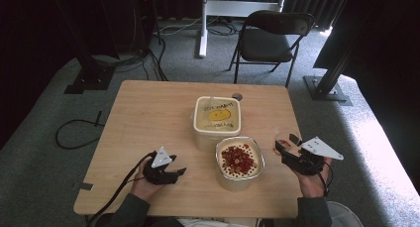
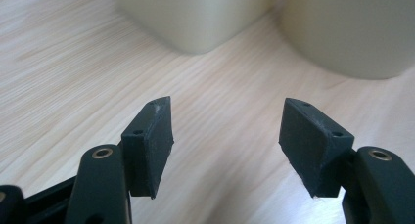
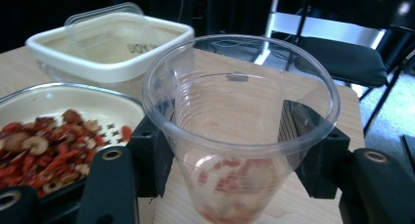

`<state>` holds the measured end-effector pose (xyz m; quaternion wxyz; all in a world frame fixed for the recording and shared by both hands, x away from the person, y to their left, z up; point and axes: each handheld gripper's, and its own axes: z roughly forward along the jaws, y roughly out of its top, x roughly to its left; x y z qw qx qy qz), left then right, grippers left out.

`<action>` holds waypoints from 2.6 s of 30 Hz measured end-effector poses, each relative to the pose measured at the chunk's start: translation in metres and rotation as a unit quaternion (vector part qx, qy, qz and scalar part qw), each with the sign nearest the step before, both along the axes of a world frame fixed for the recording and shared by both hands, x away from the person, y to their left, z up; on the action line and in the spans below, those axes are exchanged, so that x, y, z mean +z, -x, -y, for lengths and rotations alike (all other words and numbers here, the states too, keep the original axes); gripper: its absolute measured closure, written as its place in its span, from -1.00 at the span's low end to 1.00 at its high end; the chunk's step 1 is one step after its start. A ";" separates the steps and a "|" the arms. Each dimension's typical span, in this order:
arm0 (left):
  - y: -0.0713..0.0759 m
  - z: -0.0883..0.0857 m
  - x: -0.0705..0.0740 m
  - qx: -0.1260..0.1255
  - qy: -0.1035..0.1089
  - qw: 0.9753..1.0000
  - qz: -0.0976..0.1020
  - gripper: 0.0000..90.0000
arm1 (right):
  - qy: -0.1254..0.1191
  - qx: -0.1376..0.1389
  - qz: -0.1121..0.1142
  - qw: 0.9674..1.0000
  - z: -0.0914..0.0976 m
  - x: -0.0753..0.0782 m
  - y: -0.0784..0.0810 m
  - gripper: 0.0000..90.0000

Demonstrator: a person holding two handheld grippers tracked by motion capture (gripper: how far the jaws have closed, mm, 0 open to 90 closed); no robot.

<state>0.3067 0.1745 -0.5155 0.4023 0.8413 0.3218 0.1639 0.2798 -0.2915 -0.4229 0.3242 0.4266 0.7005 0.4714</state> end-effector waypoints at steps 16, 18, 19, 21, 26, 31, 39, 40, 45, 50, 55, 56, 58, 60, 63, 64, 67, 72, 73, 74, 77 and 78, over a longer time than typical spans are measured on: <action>-0.005 -0.029 0.007 0.045 0.008 0.999 0.006 -0.16 | -0.008 0.009 -0.001 1.000 0.000 -0.001 0.007 -0.11; -0.006 -0.032 0.008 0.047 0.004 0.999 0.007 -0.16 | -0.013 0.008 -0.005 1.000 0.000 -0.003 0.008 -0.11; -0.007 -0.033 0.008 0.049 0.003 0.999 0.006 -0.16 | -0.004 0.014 0.000 1.000 -0.006 -0.003 0.007 -0.11; -0.007 -0.036 0.007 0.054 0.001 0.999 0.008 -0.16 | -0.004 0.010 0.007 1.000 -0.008 -0.001 0.006 -0.10; -0.010 -0.042 0.003 0.064 -0.001 0.998 0.003 -0.15 | 0.025 0.007 0.015 1.000 -0.014 0.002 0.006 -0.10; -0.016 -0.049 -0.004 0.078 -0.008 0.997 -0.005 -0.15 | 0.067 -0.004 0.033 0.997 -0.025 0.008 0.004 -0.10; -0.022 -0.060 -0.013 0.099 -0.011 0.995 -0.018 -0.14 | 0.117 -0.012 0.051 0.992 -0.032 0.017 0.004 -0.10; -0.023 -0.061 -0.014 0.100 -0.013 0.995 -0.019 -0.13 | 0.120 -0.012 0.051 0.991 -0.032 0.018 0.004 -0.10; -0.024 -0.061 -0.016 0.101 -0.017 0.994 -0.023 -0.13 | 0.129 -0.006 0.056 0.990 -0.036 0.022 0.005 -0.10; -0.025 -0.060 -0.018 0.100 -0.017 0.995 -0.025 -0.13 | 0.160 -0.003 0.068 0.985 -0.042 0.026 0.008 -0.10; -0.026 -0.060 -0.018 0.099 -0.018 0.995 -0.026 -0.13 | 0.183 0.004 0.075 0.980 -0.047 0.031 0.009 -0.09; -0.025 -0.060 -0.018 0.099 -0.018 0.995 -0.026 -0.13 | 0.194 0.003 0.078 0.978 -0.049 0.031 0.009 -0.09; -0.026 -0.060 -0.018 0.099 -0.017 0.995 -0.026 -0.13 | 0.210 0.005 0.082 0.974 -0.052 0.031 0.010 -0.09; -0.026 -0.060 -0.018 0.099 -0.018 0.995 -0.026 -0.13 | 0.223 0.007 0.087 0.971 -0.055 0.032 0.010 -0.09; -0.025 -0.060 -0.018 0.099 -0.018 0.995 -0.026 -0.13 | 0.227 0.014 0.089 0.970 -0.057 0.033 0.010 -0.09; -0.025 -0.060 -0.018 0.099 -0.018 0.995 -0.026 -0.13 | 0.229 0.015 0.090 0.969 -0.058 0.033 0.010 -0.09; -0.025 -0.059 -0.018 0.098 -0.019 0.995 -0.026 -0.13 | 0.245 0.015 0.091 0.965 -0.061 0.033 0.009 -0.09; -0.025 -0.059 -0.019 0.098 -0.019 0.995 -0.027 -0.13 | 0.294 0.019 0.102 0.950 -0.069 0.031 0.010 -0.09; -0.025 -0.059 -0.019 0.098 -0.019 0.995 -0.027 -0.13 | 0.299 0.020 0.103 0.948 -0.070 0.031 0.011 -0.09; -0.025 -0.058 -0.019 0.097 -0.019 0.995 -0.027 -0.13 | 0.305 0.021 0.104 0.946 -0.071 0.030 0.011 -0.09; -0.025 -0.058 -0.019 0.097 -0.020 0.995 -0.028 -0.13 | 0.325 0.023 0.108 0.939 -0.074 0.030 0.012 -0.09; -0.025 -0.058 -0.019 0.097 -0.021 0.995 -0.028 -0.13 | 0.330 0.024 0.110 0.937 -0.075 0.030 0.012 -0.09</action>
